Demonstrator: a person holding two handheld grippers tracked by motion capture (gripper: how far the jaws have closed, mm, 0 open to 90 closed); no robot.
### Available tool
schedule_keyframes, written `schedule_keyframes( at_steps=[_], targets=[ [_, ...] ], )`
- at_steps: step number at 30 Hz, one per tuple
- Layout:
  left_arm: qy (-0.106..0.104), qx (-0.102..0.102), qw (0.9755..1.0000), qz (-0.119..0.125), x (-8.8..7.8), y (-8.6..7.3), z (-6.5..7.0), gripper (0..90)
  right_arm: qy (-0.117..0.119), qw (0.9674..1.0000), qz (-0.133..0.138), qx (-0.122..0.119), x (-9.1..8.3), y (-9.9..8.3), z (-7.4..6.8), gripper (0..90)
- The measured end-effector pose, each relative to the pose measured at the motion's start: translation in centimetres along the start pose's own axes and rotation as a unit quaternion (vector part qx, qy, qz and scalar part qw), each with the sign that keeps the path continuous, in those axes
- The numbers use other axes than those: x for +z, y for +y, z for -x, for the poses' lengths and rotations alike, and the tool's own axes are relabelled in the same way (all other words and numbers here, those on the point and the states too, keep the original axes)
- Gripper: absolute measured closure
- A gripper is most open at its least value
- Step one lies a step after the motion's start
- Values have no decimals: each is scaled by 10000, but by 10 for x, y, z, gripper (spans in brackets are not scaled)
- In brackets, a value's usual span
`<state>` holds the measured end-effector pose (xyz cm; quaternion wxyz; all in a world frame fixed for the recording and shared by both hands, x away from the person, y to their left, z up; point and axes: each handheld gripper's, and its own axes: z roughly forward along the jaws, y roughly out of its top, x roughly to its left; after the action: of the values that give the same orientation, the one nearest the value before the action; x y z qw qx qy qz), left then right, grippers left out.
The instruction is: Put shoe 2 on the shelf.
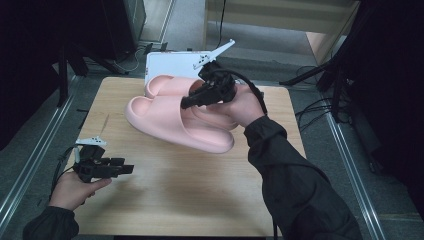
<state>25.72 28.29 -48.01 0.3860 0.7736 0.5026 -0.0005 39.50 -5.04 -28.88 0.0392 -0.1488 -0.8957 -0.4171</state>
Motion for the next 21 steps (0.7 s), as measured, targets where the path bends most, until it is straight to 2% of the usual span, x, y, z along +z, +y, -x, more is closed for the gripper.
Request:
schedule_keyframes(
  at_steps=[6, 9, 12, 16, 21],
  targets=[
    [-11, 10, 10000, -1, 0, 0, 0, 417, -235, 9996, 3, 161, 8, 12, 12, 770],
    [-16, 29, 10000, -11, 0, 0, 0, 417, -497, 9984, -59, 245, 12, 17, 18, 770],
    [-25, 26, 10000, -17, 0, 0, 0, 417, -752, 9960, -53, 486, 15, 22, 27, 770],
    [-39, 53, 10000, -22, 1, 1, 1, 417, -1288, 9894, -26, 675, 18, 28, 36, 772],
    [-67, 62, 10000, -19, 2, 2, 1, 417, -1878, 9758, -57, 1122, 27, 37, 51, 772]
  ],
)
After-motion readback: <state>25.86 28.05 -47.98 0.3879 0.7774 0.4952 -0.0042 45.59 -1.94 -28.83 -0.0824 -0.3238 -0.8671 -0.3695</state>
